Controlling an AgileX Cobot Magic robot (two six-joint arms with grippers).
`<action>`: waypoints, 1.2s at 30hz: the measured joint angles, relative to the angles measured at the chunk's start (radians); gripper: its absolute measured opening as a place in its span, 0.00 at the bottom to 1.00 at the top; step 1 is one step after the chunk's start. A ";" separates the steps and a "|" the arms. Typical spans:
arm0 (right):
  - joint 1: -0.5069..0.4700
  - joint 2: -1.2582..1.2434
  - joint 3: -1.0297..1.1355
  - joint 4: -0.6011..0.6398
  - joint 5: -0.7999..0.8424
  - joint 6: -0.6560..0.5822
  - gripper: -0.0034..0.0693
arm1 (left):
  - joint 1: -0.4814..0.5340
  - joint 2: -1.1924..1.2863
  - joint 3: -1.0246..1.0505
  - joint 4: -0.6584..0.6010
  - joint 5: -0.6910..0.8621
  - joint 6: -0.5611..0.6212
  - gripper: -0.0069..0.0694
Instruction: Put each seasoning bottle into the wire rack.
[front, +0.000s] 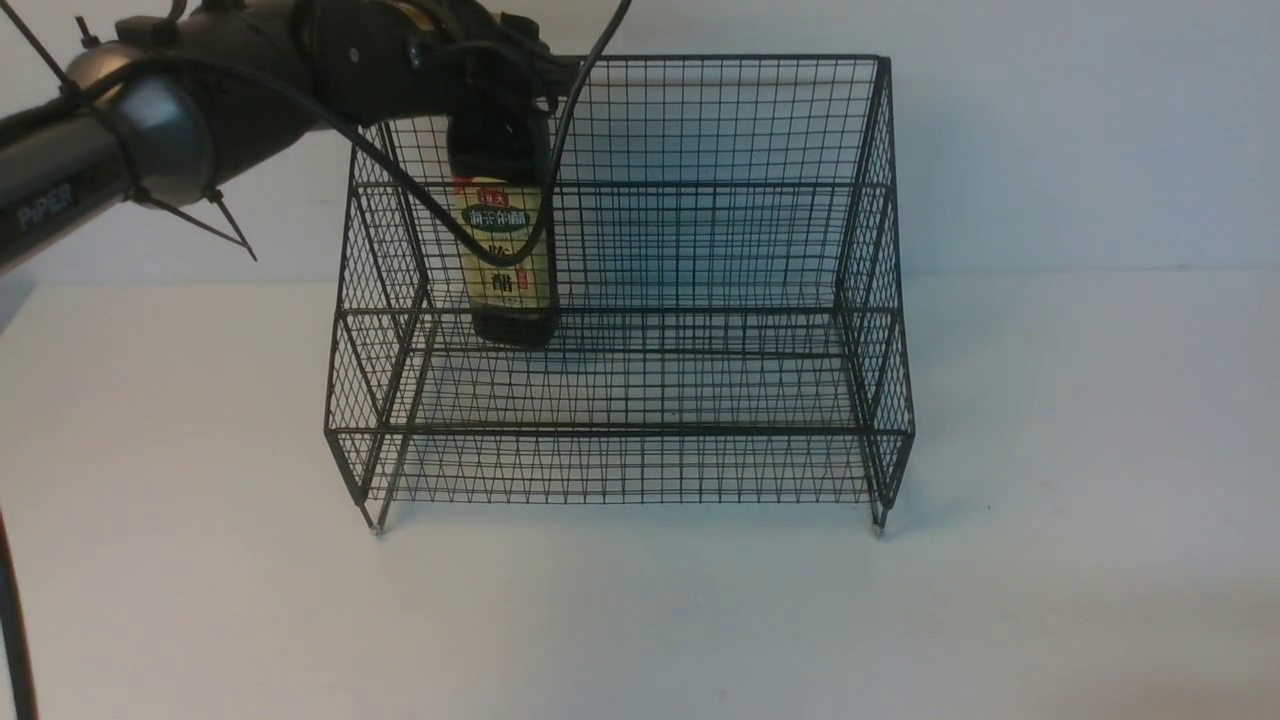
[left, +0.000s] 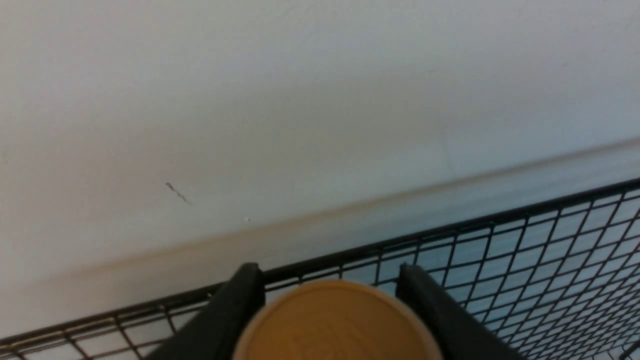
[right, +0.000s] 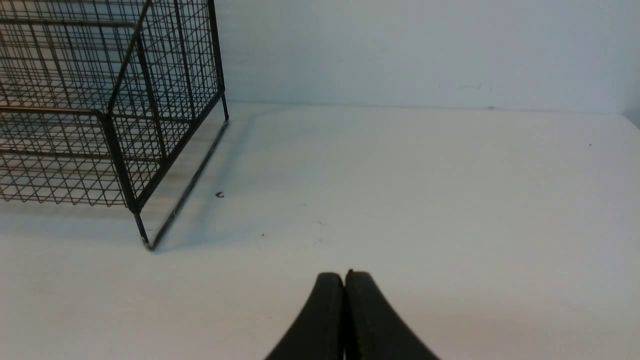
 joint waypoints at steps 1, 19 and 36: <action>0.000 0.000 0.000 0.000 0.000 0.000 0.03 | 0.000 0.000 0.000 0.000 0.000 0.000 0.49; 0.000 0.000 0.000 0.000 0.000 0.000 0.03 | 0.000 -0.295 -0.009 0.079 0.236 0.006 0.67; 0.000 0.000 0.000 0.000 0.000 0.000 0.03 | 0.000 -0.745 0.154 0.096 0.524 -0.028 0.08</action>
